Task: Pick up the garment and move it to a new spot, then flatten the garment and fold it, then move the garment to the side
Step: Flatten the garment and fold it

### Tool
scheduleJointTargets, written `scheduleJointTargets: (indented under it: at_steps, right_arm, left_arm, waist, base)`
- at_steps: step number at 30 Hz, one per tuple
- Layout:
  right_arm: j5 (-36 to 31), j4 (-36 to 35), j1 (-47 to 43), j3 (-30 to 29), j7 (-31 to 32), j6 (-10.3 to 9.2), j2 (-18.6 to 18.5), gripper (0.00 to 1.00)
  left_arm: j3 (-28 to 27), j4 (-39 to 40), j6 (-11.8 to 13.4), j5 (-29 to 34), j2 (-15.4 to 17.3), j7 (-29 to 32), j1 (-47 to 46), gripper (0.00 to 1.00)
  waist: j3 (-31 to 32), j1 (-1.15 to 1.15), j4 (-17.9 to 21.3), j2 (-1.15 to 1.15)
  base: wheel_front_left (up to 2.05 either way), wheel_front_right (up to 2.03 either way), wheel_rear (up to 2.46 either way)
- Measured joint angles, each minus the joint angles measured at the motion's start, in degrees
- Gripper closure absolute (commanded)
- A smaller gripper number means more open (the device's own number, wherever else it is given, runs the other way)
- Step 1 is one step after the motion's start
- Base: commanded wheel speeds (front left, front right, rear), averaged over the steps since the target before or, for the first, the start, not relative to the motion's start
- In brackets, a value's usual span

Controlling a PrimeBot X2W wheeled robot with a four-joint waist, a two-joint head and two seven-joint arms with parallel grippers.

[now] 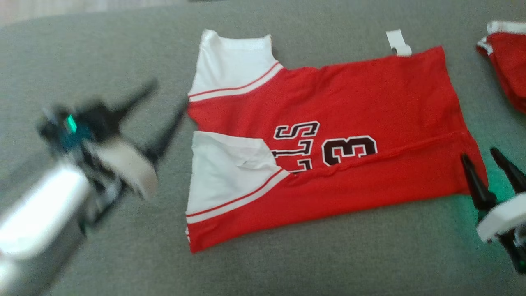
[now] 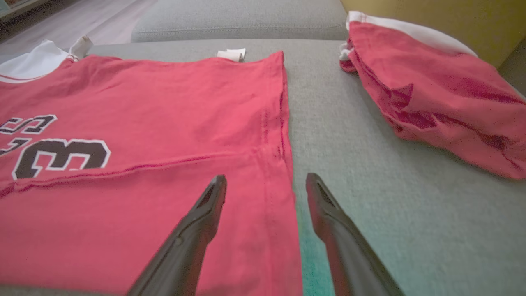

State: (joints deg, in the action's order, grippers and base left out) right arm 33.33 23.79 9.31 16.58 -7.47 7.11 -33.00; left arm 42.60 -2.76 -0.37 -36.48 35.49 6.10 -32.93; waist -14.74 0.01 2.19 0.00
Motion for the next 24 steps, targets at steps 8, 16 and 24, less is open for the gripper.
scheduleJointTargets:
  at_steps: [8, 16, 24]
  right_arm:
    - [-4.3, -6.2, 3.6, -1.1, 3.4, 0.00, 3.3, 0.00]
    - [-7.5, -8.4, 6.1, -1.9, 4.5, 0.00, 6.2, 0.00]
    - [-8.7, -7.7, 6.5, -2.0, 3.9, 0.00, 9.4, 0.00]
  left_arm:
    - [1.4, -11.2, -6.8, -7.6, -0.7, 14.2, -20.5, 0.00]
    - [3.5, -24.4, -6.8, -18.1, -1.1, 25.7, -32.0, 0.00]
    - [7.9, -29.3, -7.2, -19.0, 3.9, 27.6, -35.0, 0.00]
  waist:
    - [-5.0, 0.00, 4.0, 0.00]
    - [-10.5, 0.00, 10.2, 0.00]
    - [-14.5, 0.00, 15.5, 0.00]
  base:
    - [0.00, 0.00, 0.00]
    - [0.00, 0.00, 0.00]
    - [0.00, 0.00, 0.00]
